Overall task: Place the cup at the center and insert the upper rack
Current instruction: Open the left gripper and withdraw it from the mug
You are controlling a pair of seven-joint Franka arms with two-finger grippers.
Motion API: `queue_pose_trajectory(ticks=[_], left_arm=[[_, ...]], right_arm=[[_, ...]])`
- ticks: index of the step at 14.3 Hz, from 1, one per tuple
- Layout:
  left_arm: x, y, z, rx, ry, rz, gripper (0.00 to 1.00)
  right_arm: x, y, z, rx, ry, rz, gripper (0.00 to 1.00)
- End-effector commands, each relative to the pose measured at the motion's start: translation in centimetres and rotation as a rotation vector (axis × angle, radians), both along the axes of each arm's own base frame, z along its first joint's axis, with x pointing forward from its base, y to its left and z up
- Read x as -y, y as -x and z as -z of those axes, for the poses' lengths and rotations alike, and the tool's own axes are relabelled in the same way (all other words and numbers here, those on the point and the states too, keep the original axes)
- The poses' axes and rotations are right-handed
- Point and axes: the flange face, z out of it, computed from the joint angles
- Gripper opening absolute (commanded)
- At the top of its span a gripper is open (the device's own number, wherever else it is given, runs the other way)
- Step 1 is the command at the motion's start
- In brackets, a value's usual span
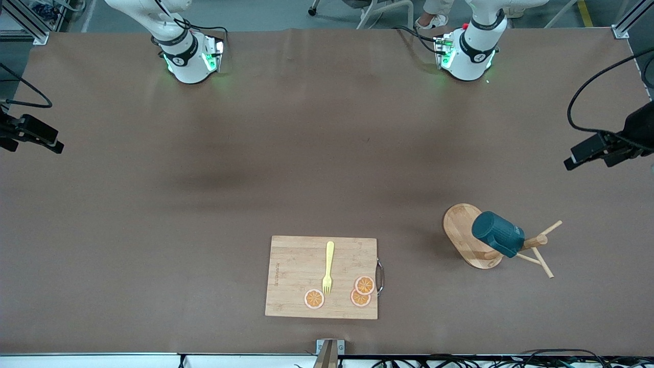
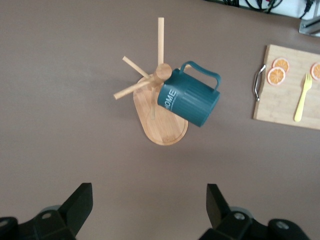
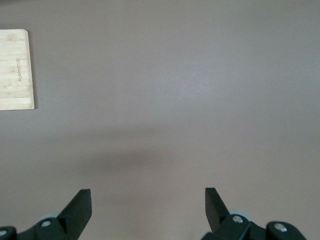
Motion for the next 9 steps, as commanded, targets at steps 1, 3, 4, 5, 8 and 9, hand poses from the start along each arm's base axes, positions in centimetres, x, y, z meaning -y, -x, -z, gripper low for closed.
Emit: queue_pose_trajectory(ticks=[1,3,4,5,8,9], left_arm=[[0.2,1.6,-1.4,0.017,-0.020,0.041,1.00],[0.5,1.6,-2.1,0.034,-0.022,0.048,1.00],[0.5,1.5,-2.6,0.048,-0.023,0.049,1.00],[0.5,1.5,-3.6,0.070,-0.024,0.052,1.00],[-0.3,1.6,-5.0,0.105,-0.094,0.124,1.00],[-0.2,1.6,-5.0,0.106,-0.099,0.145,1.00]], right_arm=[[0.0,0.5,-0.4,0.006,-0.002,-0.001,1.00],[0.0,0.5,-0.4,0.005,-0.003,-0.001,1.00],[0.0,0.6,-0.4,0.003,-0.004,-0.001,1.00],[0.0,0.6,-0.4,0.000,-0.004,-0.001,1.00],[0.0,0.6,-0.4,0.003,-0.004,-0.001,1.00],[-0.1,0.5,-0.5,0.006,-0.003,-0.003,1.00]])
